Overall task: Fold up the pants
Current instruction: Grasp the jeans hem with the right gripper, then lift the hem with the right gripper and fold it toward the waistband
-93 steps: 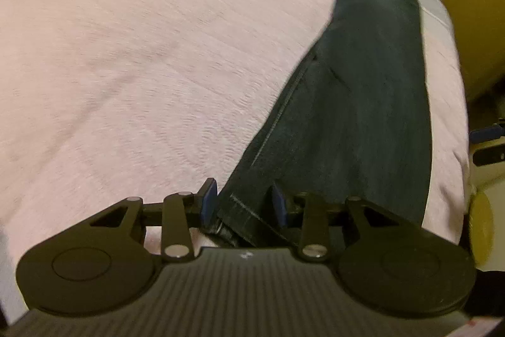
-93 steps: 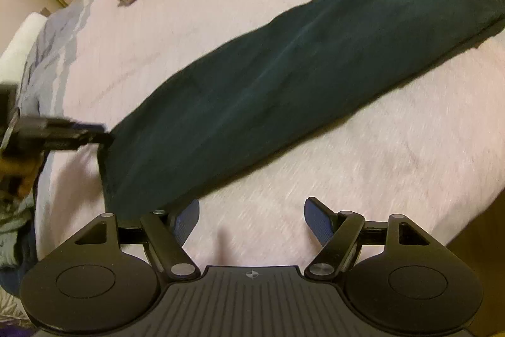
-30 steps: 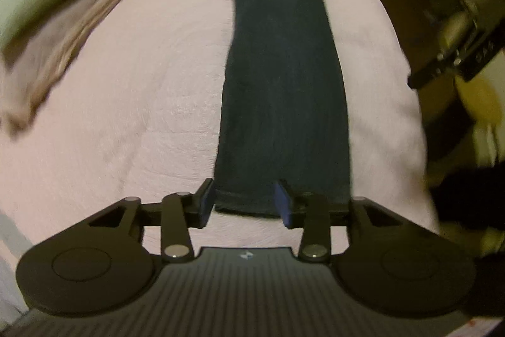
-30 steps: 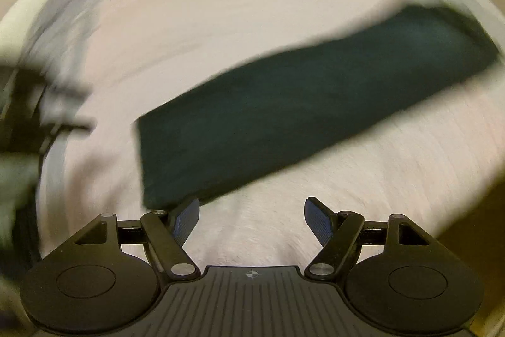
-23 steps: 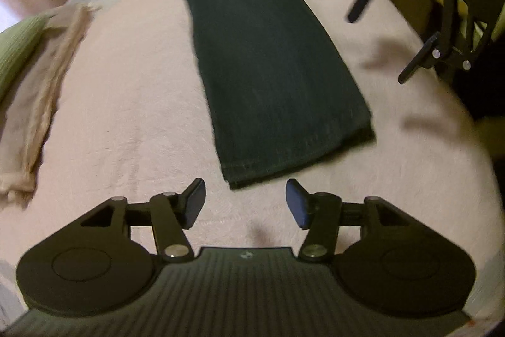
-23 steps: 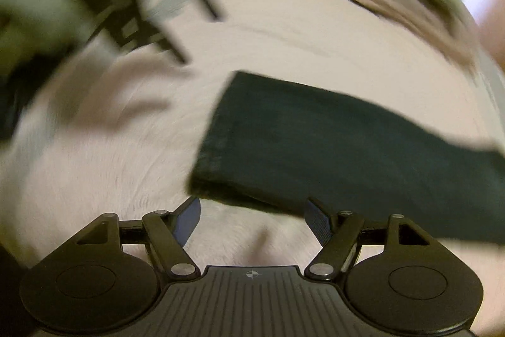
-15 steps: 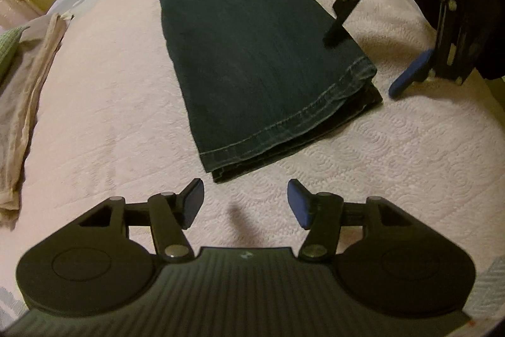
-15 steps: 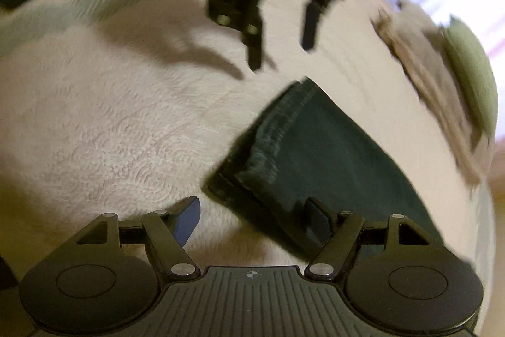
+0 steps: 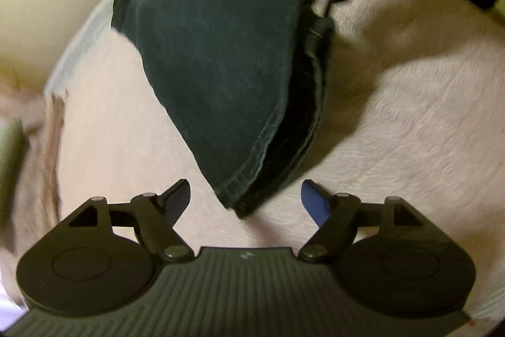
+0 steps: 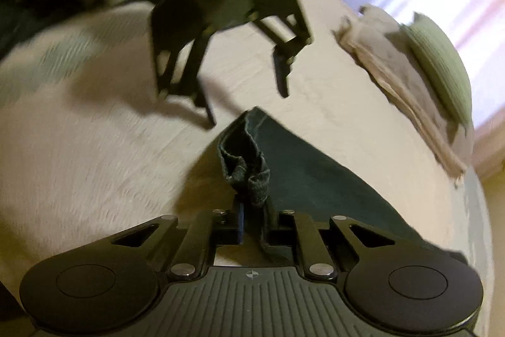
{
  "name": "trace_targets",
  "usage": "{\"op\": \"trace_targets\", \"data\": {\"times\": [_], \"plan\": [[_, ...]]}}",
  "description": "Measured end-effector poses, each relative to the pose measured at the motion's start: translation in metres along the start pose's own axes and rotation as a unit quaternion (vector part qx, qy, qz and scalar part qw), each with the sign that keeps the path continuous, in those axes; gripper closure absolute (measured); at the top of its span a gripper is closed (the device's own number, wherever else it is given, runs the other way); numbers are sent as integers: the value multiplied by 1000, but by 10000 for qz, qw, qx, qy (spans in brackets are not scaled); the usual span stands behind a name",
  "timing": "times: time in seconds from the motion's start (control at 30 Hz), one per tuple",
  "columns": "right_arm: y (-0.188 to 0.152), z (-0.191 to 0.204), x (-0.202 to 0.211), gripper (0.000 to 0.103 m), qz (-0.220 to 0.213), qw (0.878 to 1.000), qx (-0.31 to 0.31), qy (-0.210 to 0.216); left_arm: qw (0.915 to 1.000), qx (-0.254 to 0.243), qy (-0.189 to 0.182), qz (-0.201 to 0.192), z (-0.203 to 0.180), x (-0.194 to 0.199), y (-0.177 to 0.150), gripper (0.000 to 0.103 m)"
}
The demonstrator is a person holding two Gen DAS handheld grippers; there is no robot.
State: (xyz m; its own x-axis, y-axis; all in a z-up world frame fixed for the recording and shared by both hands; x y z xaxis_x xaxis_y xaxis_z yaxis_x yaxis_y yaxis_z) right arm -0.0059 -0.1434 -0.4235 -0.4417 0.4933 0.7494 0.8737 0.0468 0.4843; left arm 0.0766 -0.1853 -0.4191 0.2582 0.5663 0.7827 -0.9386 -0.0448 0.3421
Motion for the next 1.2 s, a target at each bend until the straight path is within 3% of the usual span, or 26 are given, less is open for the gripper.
{"op": "trace_targets", "data": {"times": [0.2,0.27,0.37,0.4,0.5,0.63,0.77,0.97,1.2], "plan": [[15,-25,8,97,-40,9979,-617,198,9973,-679,91,-279,-9,-15,0,33],[17,-29,14,98,-51,9967,-763,258,9962,-805,125,-293,-9,-19,2,51],[18,-37,26,98,-75,9945,-991,315,9956,-905,118,-220,-4,-22,2,71],[19,-41,31,98,-90,9936,-1075,329,9956,-900,148,-224,0,-21,3,82],[21,-54,45,99,-103,9918,-1228,339,9974,-680,81,-240,21,-12,11,95],[24,-85,69,99,-161,9866,-1600,279,9995,-195,-9,-258,66,11,34,97],[22,-131,97,99,-322,9739,-2233,249,9995,94,-122,-287,121,33,70,97],[-11,-215,137,100,-608,9367,-3441,234,9986,36,-345,-406,200,45,141,98],[-113,-329,154,100,-968,8750,-4742,141,9960,-291,-695,-472,290,-23,268,98]]}}
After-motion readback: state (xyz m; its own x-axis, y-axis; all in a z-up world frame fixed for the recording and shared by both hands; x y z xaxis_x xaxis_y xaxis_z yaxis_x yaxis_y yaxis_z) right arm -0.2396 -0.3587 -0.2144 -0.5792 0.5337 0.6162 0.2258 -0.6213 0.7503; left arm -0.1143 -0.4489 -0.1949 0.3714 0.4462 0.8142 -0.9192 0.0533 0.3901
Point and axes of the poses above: each gripper's, at about its wrist camera, not at the fingertips, and x roughly against the way its jaws point, z to its left, y to its top, the point moved 2 cm from there along -x, roughly the way its jaws point, and after that the axes turned 2 degrees about x, right-handed, at the moved point
